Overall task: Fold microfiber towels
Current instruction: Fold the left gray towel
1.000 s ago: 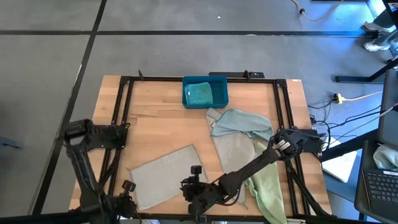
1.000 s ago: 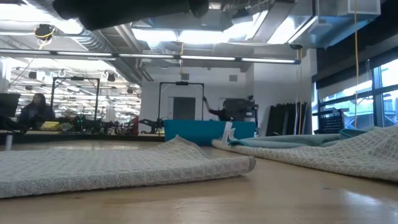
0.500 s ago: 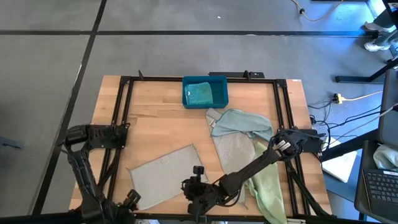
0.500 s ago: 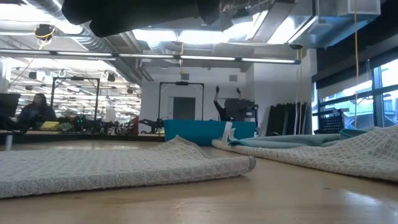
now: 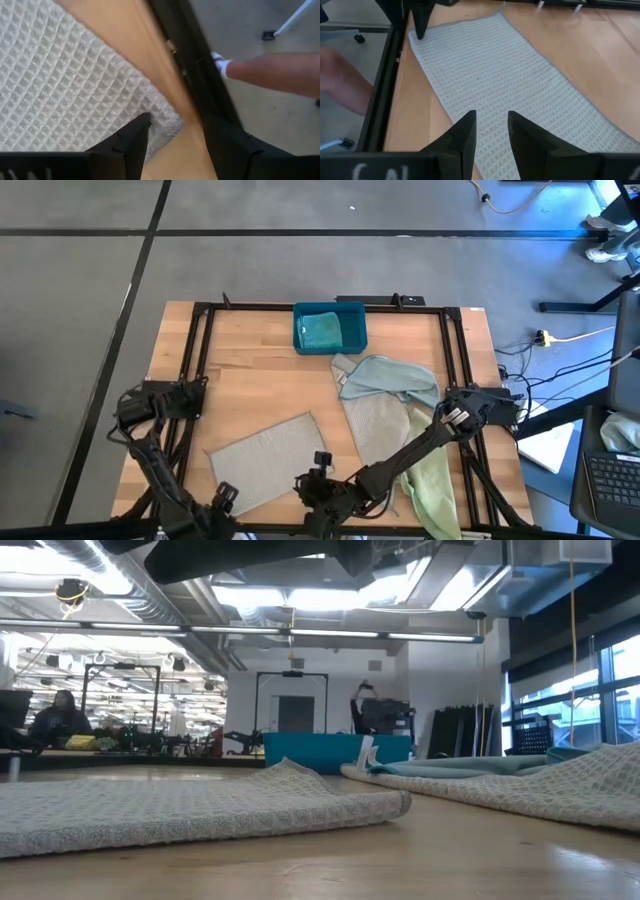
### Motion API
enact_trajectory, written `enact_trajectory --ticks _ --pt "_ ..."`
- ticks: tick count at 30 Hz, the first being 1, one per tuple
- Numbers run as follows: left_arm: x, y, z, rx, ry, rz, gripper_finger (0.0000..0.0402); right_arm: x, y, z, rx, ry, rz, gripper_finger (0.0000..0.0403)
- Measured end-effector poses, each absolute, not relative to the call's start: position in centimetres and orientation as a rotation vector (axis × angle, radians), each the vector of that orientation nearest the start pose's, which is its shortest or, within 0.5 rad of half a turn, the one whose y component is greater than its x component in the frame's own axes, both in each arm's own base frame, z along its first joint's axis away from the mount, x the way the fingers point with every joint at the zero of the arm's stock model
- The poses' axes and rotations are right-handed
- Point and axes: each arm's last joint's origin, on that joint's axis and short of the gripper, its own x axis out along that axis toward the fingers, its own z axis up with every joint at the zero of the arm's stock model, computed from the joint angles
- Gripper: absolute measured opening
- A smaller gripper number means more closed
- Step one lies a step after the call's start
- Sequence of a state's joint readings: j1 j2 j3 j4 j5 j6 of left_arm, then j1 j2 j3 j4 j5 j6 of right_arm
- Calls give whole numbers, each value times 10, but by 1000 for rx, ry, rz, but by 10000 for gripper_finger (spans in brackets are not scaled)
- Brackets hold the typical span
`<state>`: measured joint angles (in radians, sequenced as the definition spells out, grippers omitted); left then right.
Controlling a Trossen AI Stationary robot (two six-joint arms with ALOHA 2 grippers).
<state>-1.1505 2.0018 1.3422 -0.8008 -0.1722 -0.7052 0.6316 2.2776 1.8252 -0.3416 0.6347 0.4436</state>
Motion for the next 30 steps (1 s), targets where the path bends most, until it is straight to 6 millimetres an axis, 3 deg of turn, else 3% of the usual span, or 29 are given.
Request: enact_trajectory --ticks 21,25,30 --pt "165 -329 145 300 1336 -202 170 413 286 186 -24 615 -142 115" --pt "162 -330 145 299 1332 -201 141 413 286 186 -24 615 -142 115" --pt "161 -331 145 281 1355 -206 72 413 286 186 -24 615 -142 115"
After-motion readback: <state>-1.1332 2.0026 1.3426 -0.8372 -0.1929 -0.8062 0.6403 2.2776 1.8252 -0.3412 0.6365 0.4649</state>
